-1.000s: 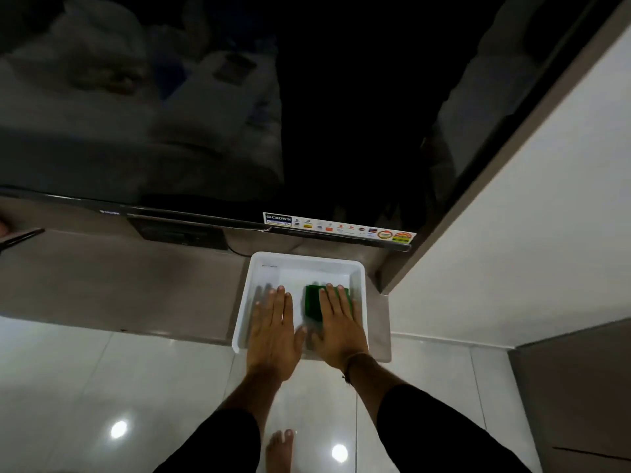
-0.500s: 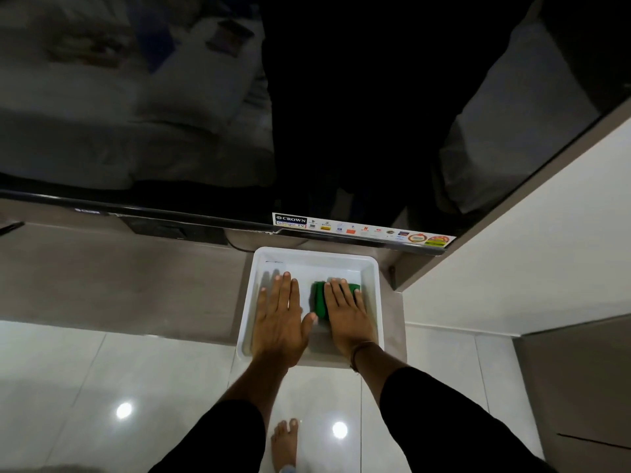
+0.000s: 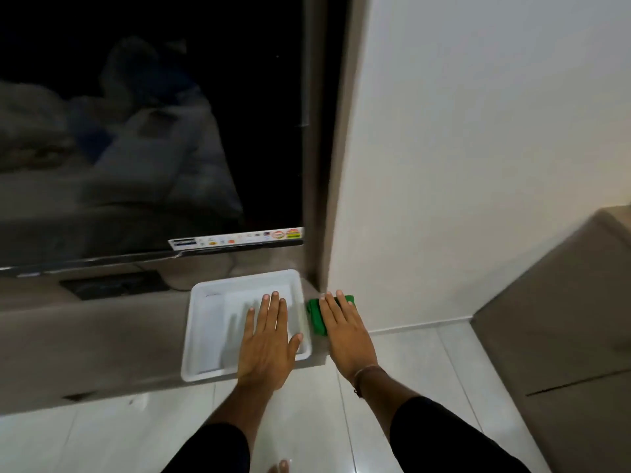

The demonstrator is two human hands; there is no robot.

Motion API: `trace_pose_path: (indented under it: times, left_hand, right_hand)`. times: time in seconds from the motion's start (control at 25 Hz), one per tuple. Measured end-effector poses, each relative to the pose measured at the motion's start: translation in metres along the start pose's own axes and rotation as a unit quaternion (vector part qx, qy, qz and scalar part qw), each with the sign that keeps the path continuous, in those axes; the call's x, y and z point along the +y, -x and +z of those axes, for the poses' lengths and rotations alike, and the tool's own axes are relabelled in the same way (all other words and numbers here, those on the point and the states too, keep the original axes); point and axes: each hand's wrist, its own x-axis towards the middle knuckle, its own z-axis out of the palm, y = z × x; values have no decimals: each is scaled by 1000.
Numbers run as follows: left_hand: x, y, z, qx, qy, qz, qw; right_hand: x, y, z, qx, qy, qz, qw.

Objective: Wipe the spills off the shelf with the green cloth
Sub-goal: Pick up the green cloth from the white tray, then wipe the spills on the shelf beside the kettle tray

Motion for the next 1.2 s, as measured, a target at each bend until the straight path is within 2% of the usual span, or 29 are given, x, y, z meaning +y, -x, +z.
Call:
trace_pose_path:
  times: [0.2,0.44,0.6,0.84,0.92,1.2]
  left_hand:
    - [160,5,-4,35,-9,140,990]
    - [363,7,1,52,-49,305,950]
    - [481,12,-1,57,-53,393,916]
    - [670,-5,0,53,-39,535,842]
    - [722,-11,2,51,-33,567,821]
    - [932,-47,15,8,-3,658,753]
  right_hand:
    - [130,94,-60,89,16,107,990]
    - [273,219,-120,157,40,249,955]
    - [349,294,-160,177,52,351,918]
    - [474,383,-216,197,97,479,850]
    - [509,398,-234,192,97,504,837]
    - [663,448,-283,204,101,617,753]
